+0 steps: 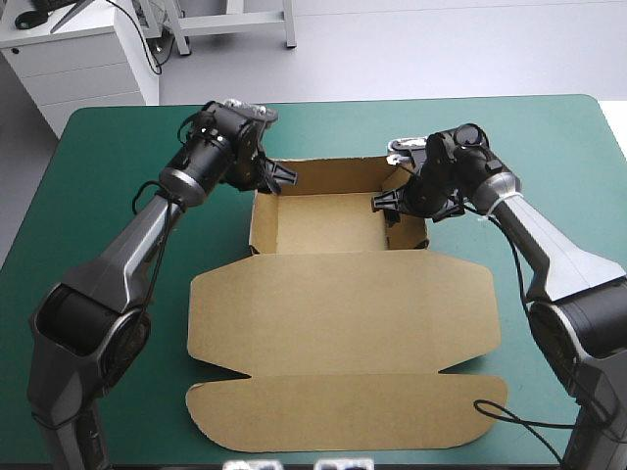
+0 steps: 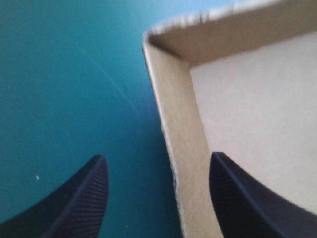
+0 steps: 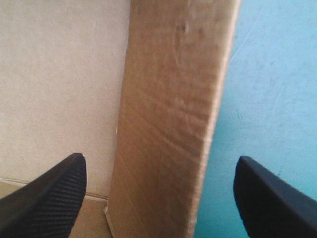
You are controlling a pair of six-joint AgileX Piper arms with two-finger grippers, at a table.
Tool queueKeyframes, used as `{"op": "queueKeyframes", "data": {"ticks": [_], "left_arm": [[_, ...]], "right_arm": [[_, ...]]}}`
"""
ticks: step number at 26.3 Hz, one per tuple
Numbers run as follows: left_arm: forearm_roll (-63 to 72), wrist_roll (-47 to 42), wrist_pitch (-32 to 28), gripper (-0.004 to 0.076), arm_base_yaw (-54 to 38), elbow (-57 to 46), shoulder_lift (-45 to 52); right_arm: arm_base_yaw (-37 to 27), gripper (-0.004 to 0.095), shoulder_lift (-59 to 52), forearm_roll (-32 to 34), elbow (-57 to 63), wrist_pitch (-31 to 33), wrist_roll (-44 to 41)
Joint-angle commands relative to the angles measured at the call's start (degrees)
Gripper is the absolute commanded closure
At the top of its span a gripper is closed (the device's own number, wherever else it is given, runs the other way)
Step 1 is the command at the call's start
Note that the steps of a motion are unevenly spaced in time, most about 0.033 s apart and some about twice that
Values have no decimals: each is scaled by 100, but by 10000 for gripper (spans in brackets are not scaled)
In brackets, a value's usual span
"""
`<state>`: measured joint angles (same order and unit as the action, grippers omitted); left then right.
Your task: Fold the box
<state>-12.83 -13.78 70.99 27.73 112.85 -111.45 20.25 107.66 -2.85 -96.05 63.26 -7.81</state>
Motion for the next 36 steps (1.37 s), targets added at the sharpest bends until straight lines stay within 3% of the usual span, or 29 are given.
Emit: {"op": "queueKeyframes", "data": {"ticks": [1, 3, 5, 8, 15, 19, 27, 31, 36], "left_arm": [[-197, -13, 282, 298, 42, 1030, 462], [-197, -13, 282, 336, 42, 1403, 519], [-101, -13, 282, 434, 42, 1708, 638], [-116, -152, 262, 736, 42, 1856, 902], [-571, -393, 272, 722, 42, 1744, 1906], [-260, 144, 272, 724, 42, 1512, 2615], [-42, 849, 239, 731, 42, 512, 4027], [-42, 1071, 271, 731, 42, -1035, 5339], [340, 1152, 117, 731, 42, -3767, 7381]], "right_arm": [[-5, 152, -329, 225, -688, 215, 13], [-5, 152, -329, 324, -1032, 506, 13], [-5, 152, -329, 432, -1386, 829, -28], [-5, 152, -416, 486, -1599, 828, -167], [-5, 152, -635, 380, -1603, 828, -183], [-5, 152, -737, 70, -1380, 828, -183], [-5, 152, -743, 80, -759, 828, -150], [-5, 153, -730, 102, -410, 645, -90], [-5, 153, -654, 103, -305, 570, -4]]}}
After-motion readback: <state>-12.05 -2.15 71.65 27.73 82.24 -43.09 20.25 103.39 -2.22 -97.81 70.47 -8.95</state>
